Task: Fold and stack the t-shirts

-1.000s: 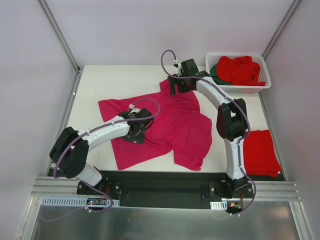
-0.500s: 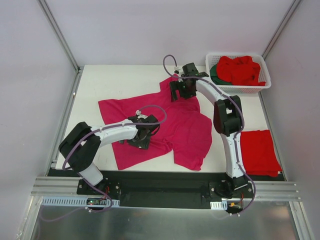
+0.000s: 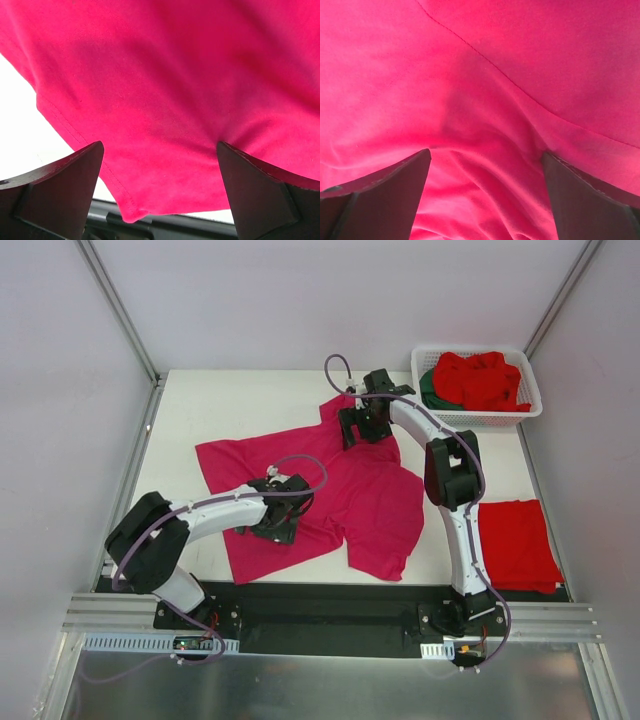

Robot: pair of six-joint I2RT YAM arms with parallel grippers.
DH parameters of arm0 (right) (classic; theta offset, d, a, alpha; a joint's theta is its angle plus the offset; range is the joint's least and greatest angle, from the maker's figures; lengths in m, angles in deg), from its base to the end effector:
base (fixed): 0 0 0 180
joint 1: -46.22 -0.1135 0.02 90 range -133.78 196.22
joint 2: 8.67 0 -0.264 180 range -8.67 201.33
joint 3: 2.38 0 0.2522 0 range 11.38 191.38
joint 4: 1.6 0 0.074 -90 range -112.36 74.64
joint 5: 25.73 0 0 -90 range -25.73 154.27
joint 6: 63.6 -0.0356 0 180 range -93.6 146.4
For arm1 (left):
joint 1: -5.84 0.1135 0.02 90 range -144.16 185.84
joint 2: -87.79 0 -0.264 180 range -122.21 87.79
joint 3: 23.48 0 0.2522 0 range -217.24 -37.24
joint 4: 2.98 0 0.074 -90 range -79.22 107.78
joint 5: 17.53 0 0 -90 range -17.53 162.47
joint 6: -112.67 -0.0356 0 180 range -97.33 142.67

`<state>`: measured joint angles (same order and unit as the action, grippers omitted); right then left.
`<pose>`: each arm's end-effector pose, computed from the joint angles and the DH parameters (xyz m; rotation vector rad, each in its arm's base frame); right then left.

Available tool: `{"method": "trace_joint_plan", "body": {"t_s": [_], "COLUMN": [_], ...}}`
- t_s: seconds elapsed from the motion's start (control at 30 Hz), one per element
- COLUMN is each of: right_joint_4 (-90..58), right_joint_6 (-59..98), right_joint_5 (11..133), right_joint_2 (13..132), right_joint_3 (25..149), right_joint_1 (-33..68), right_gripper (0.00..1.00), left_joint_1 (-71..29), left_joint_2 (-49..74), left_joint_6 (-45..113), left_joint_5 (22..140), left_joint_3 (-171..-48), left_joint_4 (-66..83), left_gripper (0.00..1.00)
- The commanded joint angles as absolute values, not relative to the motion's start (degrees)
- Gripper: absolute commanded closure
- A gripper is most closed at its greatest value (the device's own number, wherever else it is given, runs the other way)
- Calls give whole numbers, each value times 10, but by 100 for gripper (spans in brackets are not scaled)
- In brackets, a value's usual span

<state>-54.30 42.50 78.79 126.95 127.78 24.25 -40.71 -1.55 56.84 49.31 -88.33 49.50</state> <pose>0.4761 0.2017 0.1820 -0.9289 2.4052 0.3654 0.1962 -0.1868 0.1690 0.2284 2.6918 0.2220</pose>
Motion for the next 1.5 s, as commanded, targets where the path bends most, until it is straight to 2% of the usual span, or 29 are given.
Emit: {"method": "trace_joint_plan", "body": {"t_s": [0.0, 0.53, 0.73, 0.93, 1.23, 1.47], "right_joint_4": [-566, -586, -577, -573, -573, -574], "right_joint_6": [447, 476, 450, 450, 449, 449], "right_joint_5": [782, 693, 751, 755, 775, 778], "right_joint_2": [1272, 1284, 1274, 1275, 1264, 1262], "right_joint_3": [1294, 1319, 1306, 1296, 1301, 1304], "right_joint_1": [246, 252, 250, 245, 244, 244], "right_gripper": [4, 4, 4, 4, 4, 4], "left_joint_1": [-414, -458, -462, -465, -464, -463], "left_joint_2": [29, 80, 54, -3, -131, -124], "left_joint_6": [585, 605, 603, 570, 562, 578], "left_joint_5": [551, 530, 501, 494, 607, 638], "left_joint_3": [-864, -906, -924, -961, -947, -887], "left_joint_4": [533, 662, 667, 616, 544, 518], "left_gripper": [3, 2, 2, 2, 2, 2]}}
